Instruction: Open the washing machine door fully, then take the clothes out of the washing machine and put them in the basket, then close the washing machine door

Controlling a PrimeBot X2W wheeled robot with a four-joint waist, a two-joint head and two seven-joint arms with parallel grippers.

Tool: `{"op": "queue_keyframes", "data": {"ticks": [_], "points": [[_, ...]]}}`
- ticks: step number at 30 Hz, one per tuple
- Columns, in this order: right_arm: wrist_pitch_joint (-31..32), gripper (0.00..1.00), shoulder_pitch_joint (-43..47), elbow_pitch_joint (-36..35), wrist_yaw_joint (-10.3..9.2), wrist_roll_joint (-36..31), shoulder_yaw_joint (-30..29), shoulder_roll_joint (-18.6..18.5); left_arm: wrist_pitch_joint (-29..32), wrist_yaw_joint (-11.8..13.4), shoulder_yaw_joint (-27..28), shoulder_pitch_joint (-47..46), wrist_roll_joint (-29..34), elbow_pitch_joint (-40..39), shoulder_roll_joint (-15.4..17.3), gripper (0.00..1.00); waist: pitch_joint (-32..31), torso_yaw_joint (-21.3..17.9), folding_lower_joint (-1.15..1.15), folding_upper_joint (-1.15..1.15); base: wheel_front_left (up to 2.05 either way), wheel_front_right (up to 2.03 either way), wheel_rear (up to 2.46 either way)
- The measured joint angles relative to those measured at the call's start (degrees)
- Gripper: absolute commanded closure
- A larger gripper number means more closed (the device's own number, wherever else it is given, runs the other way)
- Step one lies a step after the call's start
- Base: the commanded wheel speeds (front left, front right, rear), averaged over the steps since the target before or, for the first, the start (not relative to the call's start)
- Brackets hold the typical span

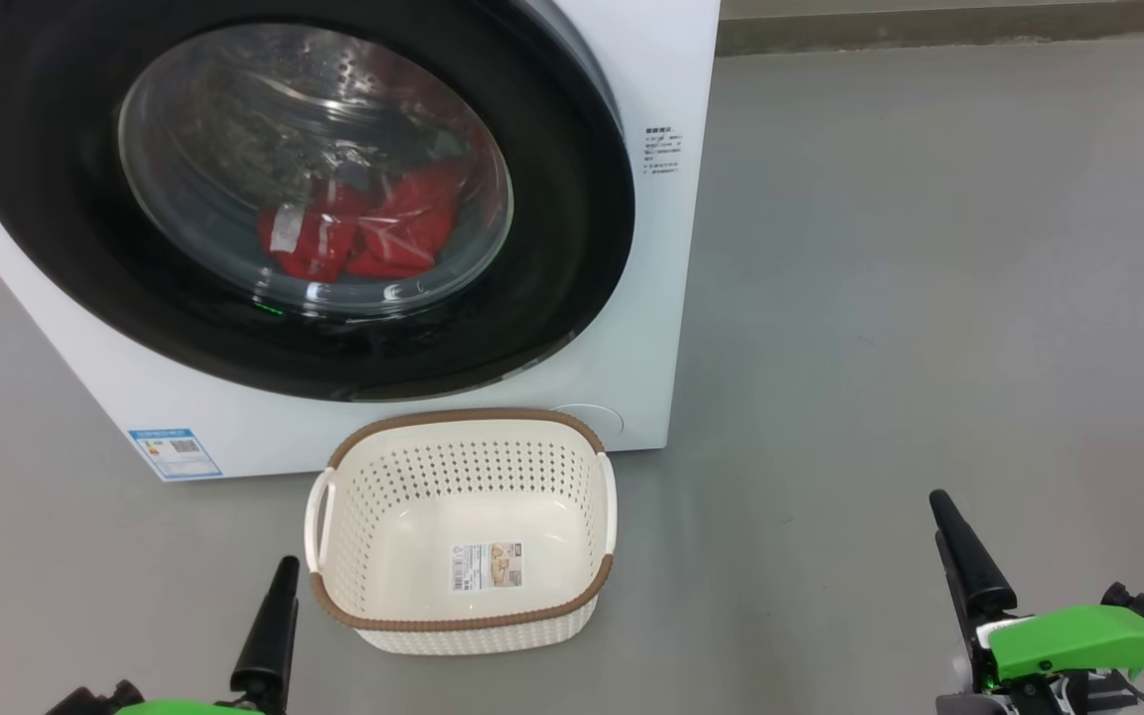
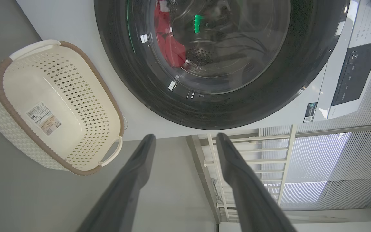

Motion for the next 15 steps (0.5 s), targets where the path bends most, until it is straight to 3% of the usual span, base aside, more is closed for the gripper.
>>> {"op": "queue_keyframes", "data": {"ticks": [4, 5, 6, 15], "points": [[-0.82, 0.00, -1.00, 0.09, 0.00, -2.98, 0.55, 0.01, -0.77, 0.00, -0.55, -0.24, 2.52, -0.01, -0.01, 0.00, 0.06, -0.05, 0.00, 0.00, 0.00, 0.00, 0.00], [-1.92, 0.00, -1.30, 0.08, 0.00, -9.50, 1.58, 0.01, -1.97, 0.01, -1.20, -1.04, 8.33, -0.20, -0.01, 0.00, 0.15, -0.21, 0.00, 0.00, 0.00, 0.00, 0.00], [-2.55, 0.00, -2.22, 0.09, 0.00, -11.69, 1.92, 0.02, -2.47, 0.01, -1.36, -1.47, 10.44, -0.43, -0.01, 0.00, 0.18, -0.25, 0.00, 0.00, 0.00, 0.00, 0.00], [-3.85, 0.00, -3.55, 0.18, 0.00, -18.78, 3.74, -0.01, -3.86, 0.18, -1.94, -2.57, 17.27, -1.35, 0.00, 0.00, 0.36, -0.30, 0.00, 0.00, 0.00, 0.00, 0.00]]}}
